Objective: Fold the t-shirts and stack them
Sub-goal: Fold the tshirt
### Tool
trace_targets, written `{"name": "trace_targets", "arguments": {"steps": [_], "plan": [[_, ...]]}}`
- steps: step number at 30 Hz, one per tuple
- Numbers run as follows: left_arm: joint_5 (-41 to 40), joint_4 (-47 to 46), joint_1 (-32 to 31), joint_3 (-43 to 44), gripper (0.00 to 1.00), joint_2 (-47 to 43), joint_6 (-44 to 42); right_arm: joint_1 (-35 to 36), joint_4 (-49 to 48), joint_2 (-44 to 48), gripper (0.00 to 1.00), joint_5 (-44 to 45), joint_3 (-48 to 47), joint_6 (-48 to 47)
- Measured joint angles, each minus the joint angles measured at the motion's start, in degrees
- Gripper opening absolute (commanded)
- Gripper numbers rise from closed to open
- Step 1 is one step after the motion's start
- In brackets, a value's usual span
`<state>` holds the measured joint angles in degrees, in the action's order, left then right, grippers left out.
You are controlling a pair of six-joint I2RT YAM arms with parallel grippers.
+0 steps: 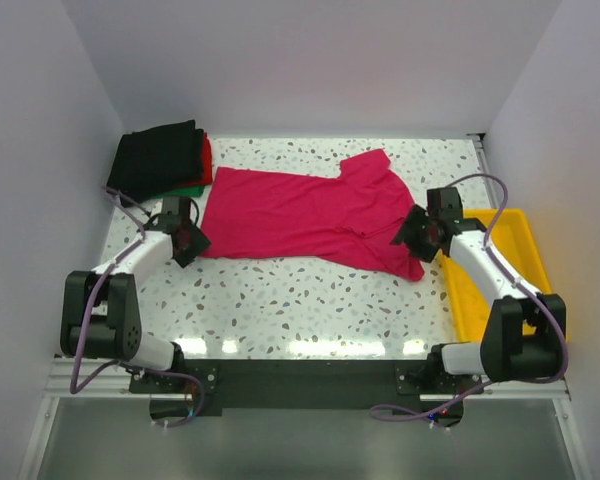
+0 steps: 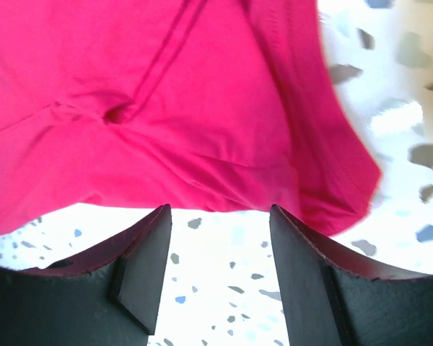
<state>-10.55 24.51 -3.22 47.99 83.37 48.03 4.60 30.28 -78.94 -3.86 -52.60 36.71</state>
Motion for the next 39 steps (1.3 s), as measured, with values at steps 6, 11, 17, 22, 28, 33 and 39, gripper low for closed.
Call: {"name": "trace_targets", "arguments": {"steps": [6, 11, 17, 22, 28, 33, 39], "plan": [[3.85, -3.08, 0.09, -5.31, 0.54, 0.04, 0.98, 0.11, 1.44, 2.82, 0.47, 4.15, 3.37, -0.76], [5.01, -6.43, 0.11, -5.90, 0.54, 0.04, 1.97, 0.11, 0.72, 2.82, 0.47, 4.87, 4.74, -1.29], [5.62, -9.14, 0.11, -7.65, 0.51, 0.02, 3.56, 0.11, -1.22, 2.36, 0.47, 4.44, 7.76, -2.05], [4.48, -9.97, 0.13, -8.07, 0.49, 0.02, 5.01, 0.11, -1.70, 1.31, 0.47, 4.37, 7.87, -2.78], [0.85, -10.40, 0.15, -8.37, 0.40, 0.04, 6.34, 0.11, -2.01, 1.29, 0.46, 4.37, 7.93, -3.45], [-1.51, -12.46, 0.17, -9.31, 0.30, 0.31, 7.30, 0.11, -2.08, 1.18, 0.42, 4.37, 7.96, -3.89], [-2.58, -15.85, 0.20, -10.43, 0.13, 1.07, 8.17, 0.11, -3.58, -2.34, 0.31, 4.07, 8.55, -3.98]]}}
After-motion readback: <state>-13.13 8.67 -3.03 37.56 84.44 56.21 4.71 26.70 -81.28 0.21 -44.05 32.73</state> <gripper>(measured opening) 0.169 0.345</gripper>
